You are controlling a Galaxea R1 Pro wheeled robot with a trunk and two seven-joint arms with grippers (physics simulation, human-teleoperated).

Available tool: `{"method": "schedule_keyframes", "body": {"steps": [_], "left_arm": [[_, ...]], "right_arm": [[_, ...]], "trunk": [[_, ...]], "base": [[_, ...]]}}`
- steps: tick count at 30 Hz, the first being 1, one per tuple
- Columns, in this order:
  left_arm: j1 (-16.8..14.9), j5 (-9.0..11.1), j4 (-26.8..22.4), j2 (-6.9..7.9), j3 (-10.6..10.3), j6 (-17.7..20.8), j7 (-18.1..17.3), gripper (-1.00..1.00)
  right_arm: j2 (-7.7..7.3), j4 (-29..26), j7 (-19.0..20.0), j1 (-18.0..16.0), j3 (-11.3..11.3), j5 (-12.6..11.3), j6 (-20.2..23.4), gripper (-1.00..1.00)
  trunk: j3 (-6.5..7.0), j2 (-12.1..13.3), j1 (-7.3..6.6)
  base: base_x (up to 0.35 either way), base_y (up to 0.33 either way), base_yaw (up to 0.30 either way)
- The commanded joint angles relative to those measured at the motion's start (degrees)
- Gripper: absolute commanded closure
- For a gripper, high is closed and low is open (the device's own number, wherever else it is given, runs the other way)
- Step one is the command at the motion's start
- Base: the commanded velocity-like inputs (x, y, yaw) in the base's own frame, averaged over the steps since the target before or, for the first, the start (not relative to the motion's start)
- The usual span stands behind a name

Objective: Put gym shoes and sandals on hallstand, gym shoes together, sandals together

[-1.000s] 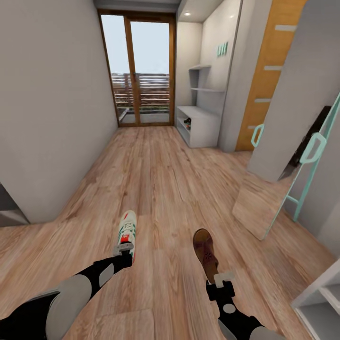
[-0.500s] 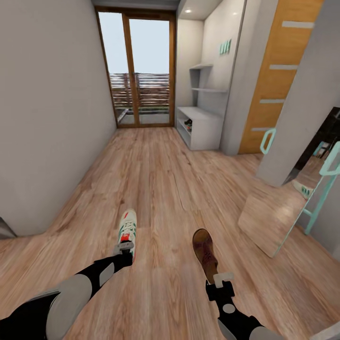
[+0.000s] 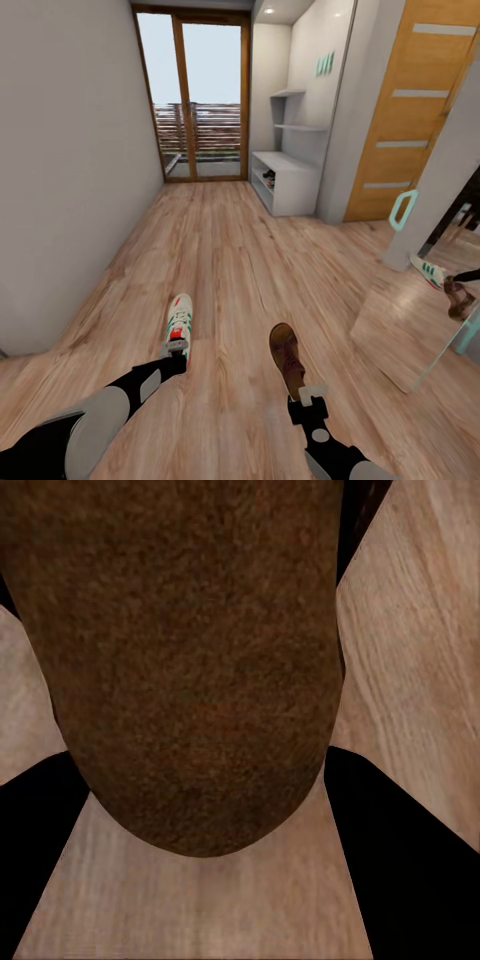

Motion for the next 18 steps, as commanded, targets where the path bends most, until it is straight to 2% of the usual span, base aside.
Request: {"method": "schedule_keyframes", "body": {"steps": [1, 5, 12, 18], "left_arm": [[0.01, -0.31, -0.16, -0.02, 0.48, 0.4, -0.2, 1.0], [0.01, -0.31, -0.17, -0.02, 0.48, 0.42, -0.12, 1.0], [0.01, -0.31, -0.17, -0.02, 0.42, 0.54, 2.53, 1.0], [0.01, -0.31, -0.17, -0.02, 0.4, 0.55, 3.26, 1.0]], "right_arm": [[0.02, 0.02, -0.26, -0.03, 0.5, -0.48, -0.22, 1.0], [0.05, 0.02, -0.23, -0.03, 0.5, -0.48, -0.22, 1.0], [0.13, 0.04, -0.21, -0.03, 0.54, -0.48, -0.22, 1.0], [0.15, 0.04, -0.21, -0.05, 0.52, -0.48, -0.22, 1.0]], "trunk": [[-0.05, -0.02, 0.02], [-0.05, -0.02, 0.02], [-0.05, -0.02, 0.02], [-0.05, -0.02, 0.02]], "base": [[0.35, 0.01, 0.0], [0.35, 0.005, 0.0], [0.35, 0.001, 0.0], [0.35, 0.0, 0.0]]}}
